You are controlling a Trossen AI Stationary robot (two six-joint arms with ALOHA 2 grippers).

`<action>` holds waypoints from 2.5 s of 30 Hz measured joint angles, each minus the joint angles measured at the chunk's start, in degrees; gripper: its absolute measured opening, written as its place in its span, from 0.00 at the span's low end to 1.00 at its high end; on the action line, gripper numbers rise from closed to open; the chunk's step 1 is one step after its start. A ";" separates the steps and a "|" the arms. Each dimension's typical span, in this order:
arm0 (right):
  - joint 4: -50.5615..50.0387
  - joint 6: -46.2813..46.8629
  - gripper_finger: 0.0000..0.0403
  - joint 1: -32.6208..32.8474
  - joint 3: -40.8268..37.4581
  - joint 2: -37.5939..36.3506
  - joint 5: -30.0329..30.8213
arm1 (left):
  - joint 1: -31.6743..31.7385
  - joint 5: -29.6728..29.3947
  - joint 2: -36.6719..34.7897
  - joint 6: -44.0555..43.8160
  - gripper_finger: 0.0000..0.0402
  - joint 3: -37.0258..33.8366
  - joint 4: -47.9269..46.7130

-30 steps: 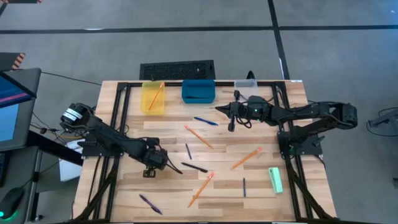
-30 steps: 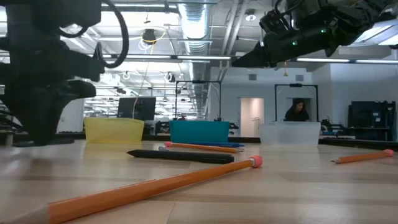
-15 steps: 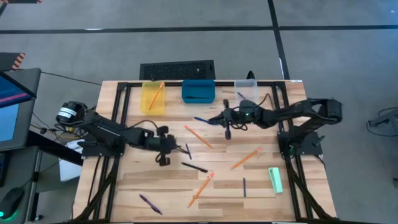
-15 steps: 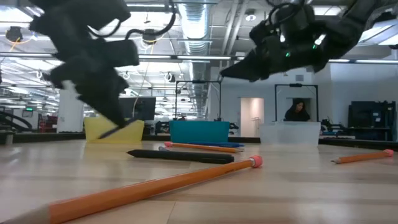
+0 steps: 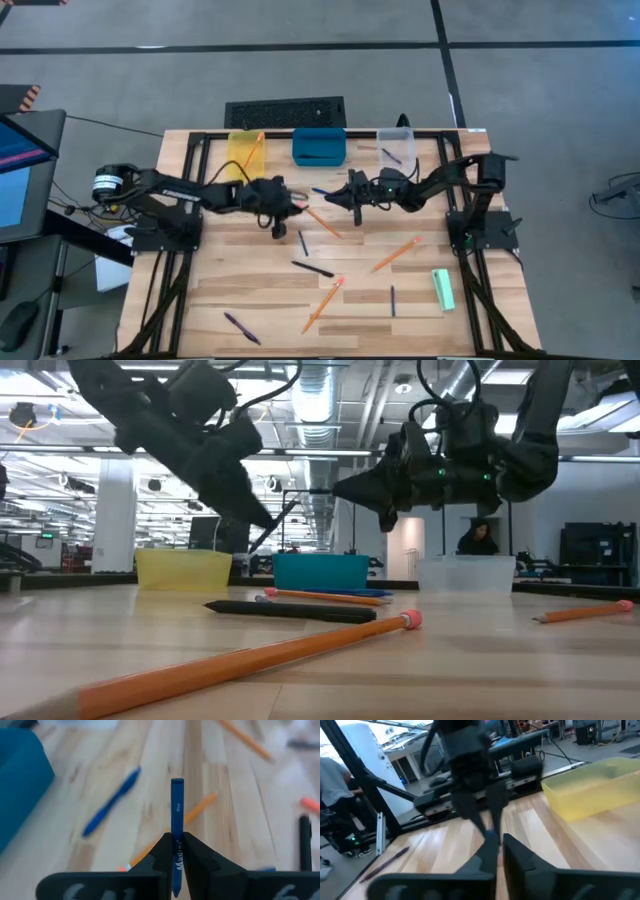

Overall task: Sort crayons/erasers/pens/pencils in bins
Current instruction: Put the blue crayon into the transparent white bin

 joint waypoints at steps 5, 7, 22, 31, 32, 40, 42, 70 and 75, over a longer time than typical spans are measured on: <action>-1.02 0.32 0.26 0.33 0.00 -0.95 2.99 | 4.63 7.90 0.00 -3.26 0.04 0.01 6.53; -1.08 0.91 0.34 0.85 0.00 -0.95 5.03 | 5.64 10.32 0.00 -4.22 0.04 0.02 8.78; 5.30 3.62 0.59 5.87 1.62 1.02 15.23 | 6.21 13.38 4.59 -12.43 0.04 0.02 22.70; 5.88 2.69 0.59 6.68 2.46 1.02 18.33 | 6.19 13.67 4.61 -13.90 0.04 0.02 24.40; 5.87 2.63 0.59 6.87 2.82 1.02 18.32 | 6.18 13.74 4.61 -14.09 0.04 0.02 24.44; 4.72 2.47 0.57 7.27 4.58 1.02 18.00 | 5.27 14.08 4.61 -14.84 0.04 0.02 25.99; 3.72 2.51 0.54 7.23 4.94 1.02 18.12 | 5.15 14.09 4.61 -14.82 0.04 0.02 26.42; -1.49 3.85 0.28 7.30 7.88 0.98 17.83 | 5.16 13.51 4.61 -16.79 0.04 0.02 26.77; -2.58 1.65 0.31 8.24 9.08 0.98 17.95 | 5.16 13.51 4.61 -17.15 0.04 0.02 26.67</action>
